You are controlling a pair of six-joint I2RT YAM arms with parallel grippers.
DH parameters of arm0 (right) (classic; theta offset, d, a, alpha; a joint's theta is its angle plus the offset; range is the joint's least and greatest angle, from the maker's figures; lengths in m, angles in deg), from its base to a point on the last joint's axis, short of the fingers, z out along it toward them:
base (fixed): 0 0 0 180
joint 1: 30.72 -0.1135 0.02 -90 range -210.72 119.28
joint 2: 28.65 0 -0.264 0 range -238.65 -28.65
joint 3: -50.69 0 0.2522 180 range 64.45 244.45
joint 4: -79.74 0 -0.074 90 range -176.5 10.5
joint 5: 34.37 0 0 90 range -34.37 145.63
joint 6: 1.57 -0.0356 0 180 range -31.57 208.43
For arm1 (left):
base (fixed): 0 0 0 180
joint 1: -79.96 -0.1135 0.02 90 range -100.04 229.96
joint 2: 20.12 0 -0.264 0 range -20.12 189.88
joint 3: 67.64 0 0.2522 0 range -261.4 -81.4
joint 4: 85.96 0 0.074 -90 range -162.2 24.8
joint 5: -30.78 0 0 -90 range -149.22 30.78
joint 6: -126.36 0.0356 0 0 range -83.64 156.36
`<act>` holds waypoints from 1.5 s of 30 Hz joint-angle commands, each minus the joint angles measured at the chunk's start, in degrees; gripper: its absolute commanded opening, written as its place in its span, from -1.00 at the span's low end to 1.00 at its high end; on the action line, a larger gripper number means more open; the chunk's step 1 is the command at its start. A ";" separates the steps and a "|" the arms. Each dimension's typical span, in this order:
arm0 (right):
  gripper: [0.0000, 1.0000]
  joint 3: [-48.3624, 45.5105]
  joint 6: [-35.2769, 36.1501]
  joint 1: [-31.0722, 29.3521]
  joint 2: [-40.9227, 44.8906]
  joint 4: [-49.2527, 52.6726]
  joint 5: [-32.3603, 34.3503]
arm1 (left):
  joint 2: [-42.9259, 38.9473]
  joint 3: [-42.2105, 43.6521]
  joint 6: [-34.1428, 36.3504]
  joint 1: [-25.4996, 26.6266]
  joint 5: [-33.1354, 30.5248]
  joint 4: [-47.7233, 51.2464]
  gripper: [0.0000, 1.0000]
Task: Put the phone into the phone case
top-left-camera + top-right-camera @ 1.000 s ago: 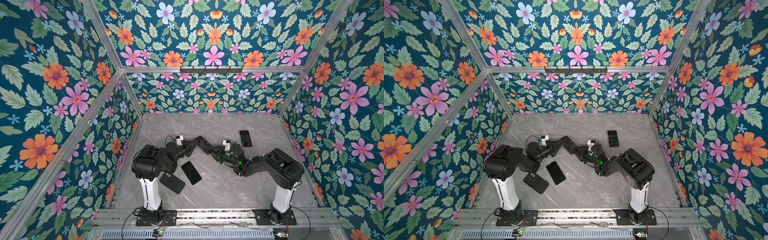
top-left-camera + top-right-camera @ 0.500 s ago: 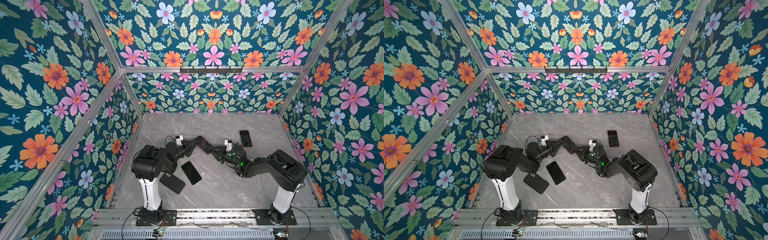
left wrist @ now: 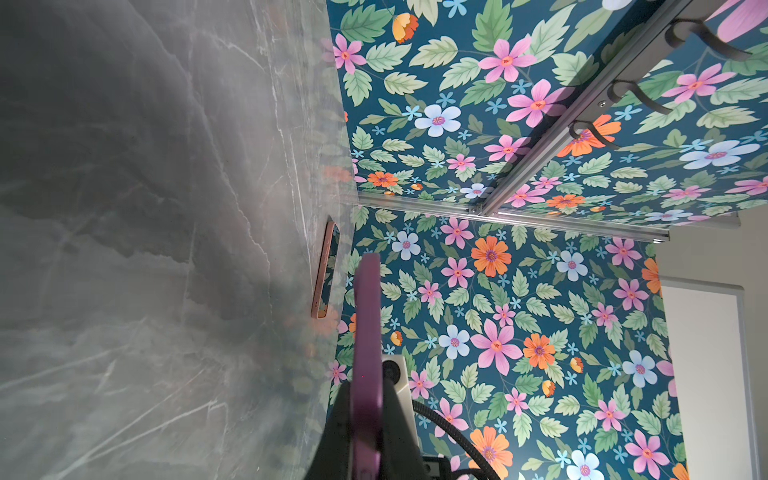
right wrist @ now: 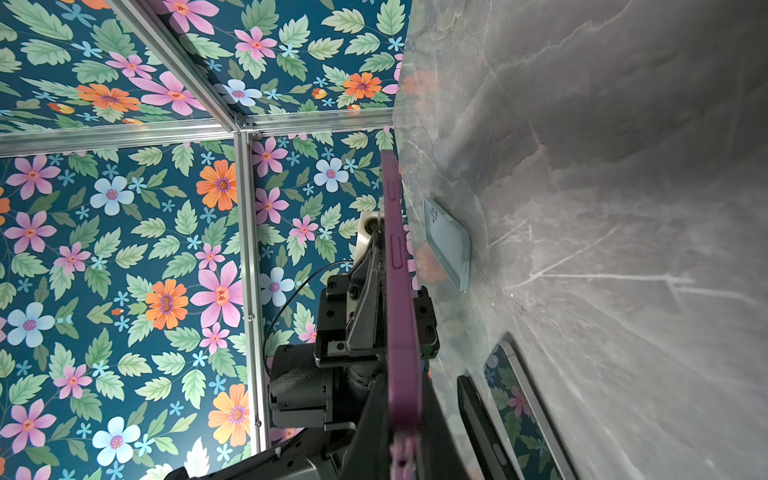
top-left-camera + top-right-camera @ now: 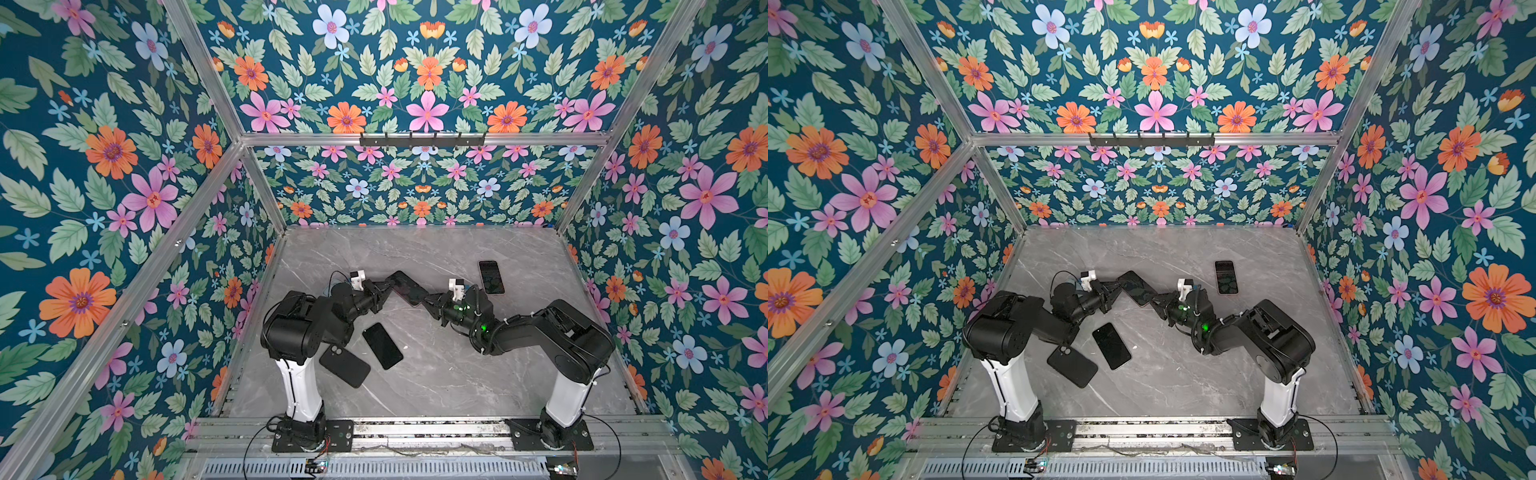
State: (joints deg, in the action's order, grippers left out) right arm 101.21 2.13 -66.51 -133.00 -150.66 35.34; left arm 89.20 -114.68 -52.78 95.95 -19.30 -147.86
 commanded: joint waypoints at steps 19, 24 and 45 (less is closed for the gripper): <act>-1.00 10.59 7.12 2.57 -3.18 13.52 -15.02 | -9.52 -28.78 61.38 -20.38 -19.87 95.56 0.25; -1.00 12.59 10.52 2.68 -2.92 17.04 -17.79 | -4.97 -34.34 65.79 -21.99 -24.37 100.19 0.21; -1.00 12.38 17.57 3.40 2.82 24.85 -19.34 | 7.57 -49.23 70.07 -19.33 -26.73 104.86 0.06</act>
State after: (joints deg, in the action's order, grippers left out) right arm 113.58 18.37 -63.10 -130.82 -125.11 16.61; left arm 96.48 -163.63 16.90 76.61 -45.74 -44.85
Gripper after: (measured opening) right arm 0.098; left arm 0.533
